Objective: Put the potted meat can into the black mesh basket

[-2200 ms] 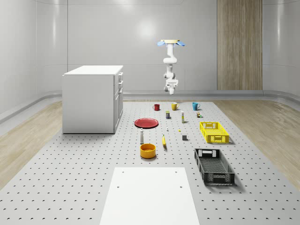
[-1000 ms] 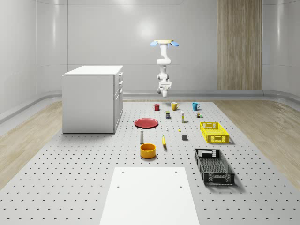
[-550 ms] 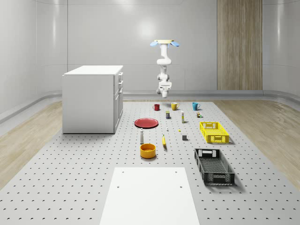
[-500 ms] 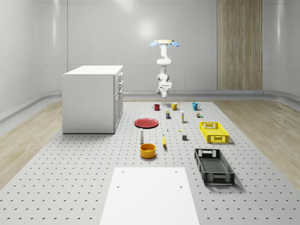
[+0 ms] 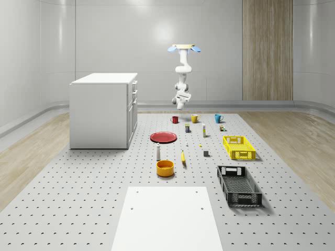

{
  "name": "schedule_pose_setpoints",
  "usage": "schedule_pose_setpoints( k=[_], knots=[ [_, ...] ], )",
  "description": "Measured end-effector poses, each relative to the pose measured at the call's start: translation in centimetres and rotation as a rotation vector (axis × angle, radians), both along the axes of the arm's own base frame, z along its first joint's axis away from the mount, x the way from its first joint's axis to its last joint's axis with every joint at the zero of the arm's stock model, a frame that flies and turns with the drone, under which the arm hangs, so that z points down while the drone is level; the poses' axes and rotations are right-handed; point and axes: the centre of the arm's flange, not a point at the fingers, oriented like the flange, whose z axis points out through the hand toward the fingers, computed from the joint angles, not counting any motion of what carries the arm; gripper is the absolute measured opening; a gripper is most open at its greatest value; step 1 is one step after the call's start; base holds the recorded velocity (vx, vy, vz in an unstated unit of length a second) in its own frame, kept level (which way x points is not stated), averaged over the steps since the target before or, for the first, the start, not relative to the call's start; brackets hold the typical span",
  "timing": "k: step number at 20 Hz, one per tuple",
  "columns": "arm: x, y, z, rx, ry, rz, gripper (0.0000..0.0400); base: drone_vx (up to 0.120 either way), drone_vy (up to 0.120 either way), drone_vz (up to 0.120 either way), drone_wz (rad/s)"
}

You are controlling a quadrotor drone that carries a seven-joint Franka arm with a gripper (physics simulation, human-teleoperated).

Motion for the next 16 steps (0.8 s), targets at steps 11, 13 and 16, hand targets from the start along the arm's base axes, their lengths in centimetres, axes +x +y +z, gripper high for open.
schedule_pose_setpoints(
  k=[11, 13, 16],
  knots=[
    [0.3, 6.2, -11.1, -1.382, -0.002, -0.046, 0.04, 0.12, 0.0, -0.036, 0.0],
    [0.4, 5.2, -14.1, -1.714, -0.001, -0.058, 0.04, 0.12, 0.0, -0.12, 0.0],
    [0.5, 2.6, -17.2, -2.116, 0.001, -0.072, 0.04, 0.12, 0.0, -0.12, 0.0]
  ],
)
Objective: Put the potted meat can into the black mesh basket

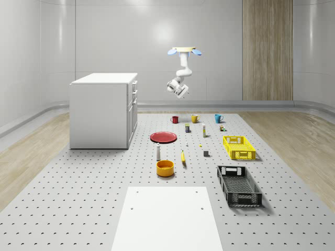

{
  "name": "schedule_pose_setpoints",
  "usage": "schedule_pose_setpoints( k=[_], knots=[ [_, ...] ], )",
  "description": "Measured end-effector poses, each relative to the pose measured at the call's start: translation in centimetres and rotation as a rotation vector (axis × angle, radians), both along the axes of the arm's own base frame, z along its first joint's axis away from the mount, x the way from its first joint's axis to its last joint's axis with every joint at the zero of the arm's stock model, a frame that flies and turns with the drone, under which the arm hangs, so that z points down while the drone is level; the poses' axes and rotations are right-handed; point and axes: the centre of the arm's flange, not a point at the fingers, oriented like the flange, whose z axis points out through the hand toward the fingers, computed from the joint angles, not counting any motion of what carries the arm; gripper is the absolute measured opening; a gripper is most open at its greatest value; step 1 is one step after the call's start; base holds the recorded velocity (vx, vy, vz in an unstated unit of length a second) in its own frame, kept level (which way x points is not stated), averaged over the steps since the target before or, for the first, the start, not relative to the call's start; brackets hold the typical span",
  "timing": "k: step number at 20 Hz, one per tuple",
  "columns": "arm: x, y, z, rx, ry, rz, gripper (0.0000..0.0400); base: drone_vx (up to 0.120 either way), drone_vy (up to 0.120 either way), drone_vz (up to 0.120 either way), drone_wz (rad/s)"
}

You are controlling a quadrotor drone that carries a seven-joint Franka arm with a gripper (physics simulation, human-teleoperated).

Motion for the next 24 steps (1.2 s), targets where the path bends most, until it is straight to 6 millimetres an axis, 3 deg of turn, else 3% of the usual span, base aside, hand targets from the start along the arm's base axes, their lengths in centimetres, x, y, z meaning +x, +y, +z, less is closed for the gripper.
schedule_pose_setpoints(
  k=[4, 8, 20, 24],
  knots=[
    [0.0, -2.9, -1.6, -0.333, 0.003, -0.011, 0.04, 0.12, -0.01, -0.12, 0.0],
    [0.0, -4.5, -2.1, -0.504, 0.007, -0.015, 0.04, 0.12, -0.1, -0.12, 0.0],
    [0.0, -5.9, -2.2, -0.648, 0.011, -0.018, 0.04, 0.12, 0.0, -0.1, 0.0],
    [0.0, -6.0, -2.3, -0.658, 0.011, -0.018, 0.04, 0.12, 0.07, -0.01, 0.0]
  ],
)
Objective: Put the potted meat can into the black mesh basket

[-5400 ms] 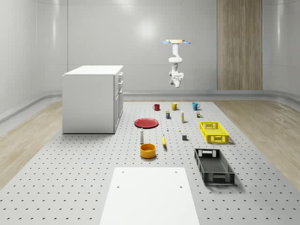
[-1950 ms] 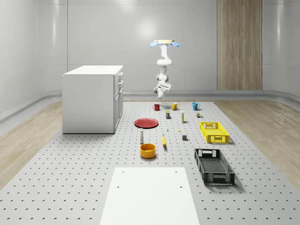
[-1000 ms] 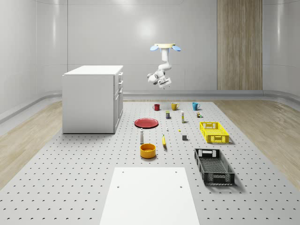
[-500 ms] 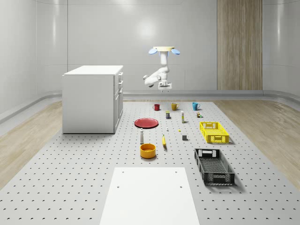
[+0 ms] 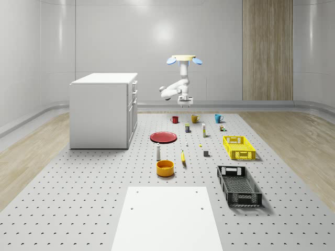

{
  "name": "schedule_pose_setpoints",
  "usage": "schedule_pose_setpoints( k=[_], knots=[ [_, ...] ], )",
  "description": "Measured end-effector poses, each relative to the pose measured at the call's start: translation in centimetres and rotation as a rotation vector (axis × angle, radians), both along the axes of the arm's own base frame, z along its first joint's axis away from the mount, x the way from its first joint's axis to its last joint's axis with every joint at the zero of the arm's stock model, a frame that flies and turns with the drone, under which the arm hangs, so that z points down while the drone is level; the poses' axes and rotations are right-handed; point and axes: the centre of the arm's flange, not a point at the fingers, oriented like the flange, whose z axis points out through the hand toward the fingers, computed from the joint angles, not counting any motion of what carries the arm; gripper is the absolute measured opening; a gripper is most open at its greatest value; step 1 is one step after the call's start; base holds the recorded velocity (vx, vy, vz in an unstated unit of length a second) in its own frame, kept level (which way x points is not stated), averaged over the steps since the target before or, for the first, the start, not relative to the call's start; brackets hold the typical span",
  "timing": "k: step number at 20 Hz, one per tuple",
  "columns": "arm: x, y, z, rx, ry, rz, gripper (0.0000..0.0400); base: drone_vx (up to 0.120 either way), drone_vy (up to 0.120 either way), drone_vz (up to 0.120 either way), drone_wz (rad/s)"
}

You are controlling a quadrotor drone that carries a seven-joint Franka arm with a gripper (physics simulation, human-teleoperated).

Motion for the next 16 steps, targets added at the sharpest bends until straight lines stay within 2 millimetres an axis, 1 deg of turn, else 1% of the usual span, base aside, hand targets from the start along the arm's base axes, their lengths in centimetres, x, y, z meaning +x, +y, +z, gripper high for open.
schedule_pose_setpoints(
  k=[1, 3, 9, 12, 16],
  knots=[
    [0.0, -0.01, 0.0, -0.001, 0.0, 0.0, 0.04, 0.12, 0.0, -0.04, 0.0],
    [0.0, -0.04, 0.0, -0.004, 0.0, 0.0, 0.04, 0.1, 0.0, -0.12, 0.0],
    [0.0, -0.07, 0.0, -0.007, 0.0, 0.0, 0.04, 0.0, 0.0, -0.12, 0.0],
    [0.0, -0.08, -0.01, -0.008, 0.0, 0.0, 0.04, 0.12, 0.0, -0.12, 0.0],
    [0.0, -0.08, -0.01, -0.008, 0.0, 0.0, 0.04, 0.12, 0.0, -0.01, 0.0]
  ],
)
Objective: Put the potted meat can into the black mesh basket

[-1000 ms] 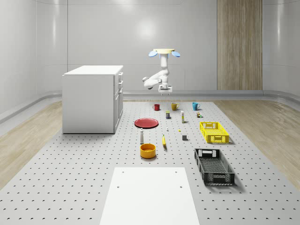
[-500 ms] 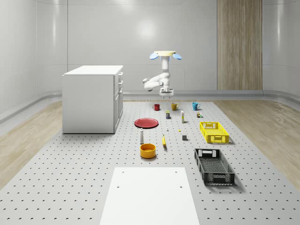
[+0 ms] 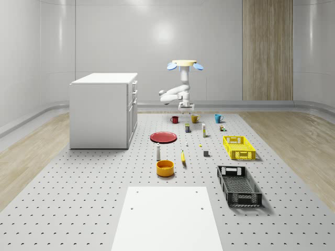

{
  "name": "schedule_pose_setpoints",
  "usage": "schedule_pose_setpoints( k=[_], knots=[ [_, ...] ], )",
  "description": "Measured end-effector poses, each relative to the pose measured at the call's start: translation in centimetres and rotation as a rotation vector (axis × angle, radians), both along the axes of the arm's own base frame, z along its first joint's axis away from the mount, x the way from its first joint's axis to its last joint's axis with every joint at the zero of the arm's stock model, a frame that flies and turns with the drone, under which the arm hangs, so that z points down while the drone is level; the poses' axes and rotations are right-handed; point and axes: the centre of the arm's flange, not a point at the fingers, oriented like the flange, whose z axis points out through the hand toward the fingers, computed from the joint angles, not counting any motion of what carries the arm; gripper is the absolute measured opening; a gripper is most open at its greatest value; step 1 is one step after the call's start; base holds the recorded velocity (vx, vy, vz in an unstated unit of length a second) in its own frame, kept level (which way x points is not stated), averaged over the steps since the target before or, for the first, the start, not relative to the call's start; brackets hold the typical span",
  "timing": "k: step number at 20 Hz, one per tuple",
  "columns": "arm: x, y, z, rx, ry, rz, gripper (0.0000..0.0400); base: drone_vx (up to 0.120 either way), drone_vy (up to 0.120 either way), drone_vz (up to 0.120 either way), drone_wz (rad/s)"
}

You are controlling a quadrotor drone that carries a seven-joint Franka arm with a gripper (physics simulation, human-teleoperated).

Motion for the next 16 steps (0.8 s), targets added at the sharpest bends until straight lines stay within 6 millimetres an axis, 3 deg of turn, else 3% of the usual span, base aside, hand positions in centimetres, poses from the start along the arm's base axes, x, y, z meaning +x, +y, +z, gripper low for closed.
schedule_pose_setpoints(
  k=[2, 16],
  knots=[
    [0.0, 0.0, 0.0, 0.0, 0.0, 0.0, 0.04, 0.12, 0.0, -0.04, 0.0],
    [0.0, 0.0, 0.0, 0.0, 0.0, 0.0, 0.04, 0.0, 0.0, -0.12, 0.0]
  ],
)
